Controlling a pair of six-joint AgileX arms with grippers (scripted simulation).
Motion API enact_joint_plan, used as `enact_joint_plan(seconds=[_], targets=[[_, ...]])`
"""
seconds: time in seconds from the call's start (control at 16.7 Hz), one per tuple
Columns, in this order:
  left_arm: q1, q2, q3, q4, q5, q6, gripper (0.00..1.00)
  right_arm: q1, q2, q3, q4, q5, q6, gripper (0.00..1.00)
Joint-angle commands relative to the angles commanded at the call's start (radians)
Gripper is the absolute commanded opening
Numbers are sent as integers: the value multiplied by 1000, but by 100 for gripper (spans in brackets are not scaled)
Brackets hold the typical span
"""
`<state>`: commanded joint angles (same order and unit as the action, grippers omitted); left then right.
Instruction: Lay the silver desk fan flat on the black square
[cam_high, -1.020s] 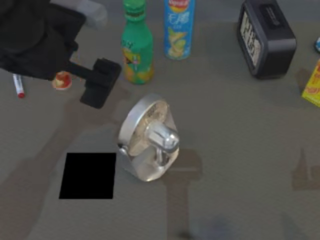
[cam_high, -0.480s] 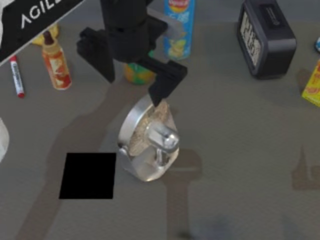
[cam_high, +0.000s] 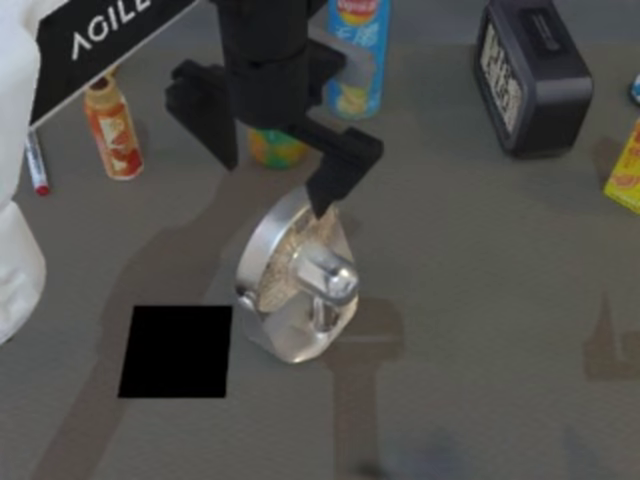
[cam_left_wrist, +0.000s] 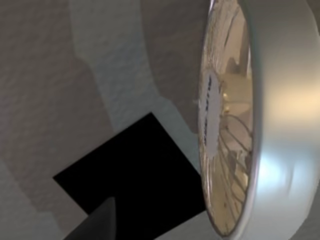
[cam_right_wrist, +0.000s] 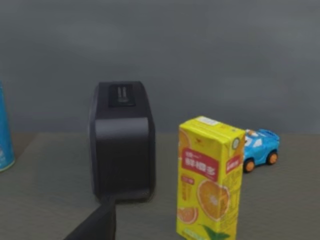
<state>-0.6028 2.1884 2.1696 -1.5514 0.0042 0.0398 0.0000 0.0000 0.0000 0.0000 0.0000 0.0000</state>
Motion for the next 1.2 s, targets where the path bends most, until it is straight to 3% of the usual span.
enact_joint_plan(seconds=[0.42, 0.72, 1.2], targets=[[-3, -25, -218, 189, -1, 1, 100, 0, 0, 0, 0, 0, 0, 100], [-3, -28, -241, 211, -1, 0, 100, 0, 0, 0, 0, 0, 0, 100], [-3, -28, -241, 211, -1, 0, 40, 0, 0, 0, 0, 0, 0, 100]])
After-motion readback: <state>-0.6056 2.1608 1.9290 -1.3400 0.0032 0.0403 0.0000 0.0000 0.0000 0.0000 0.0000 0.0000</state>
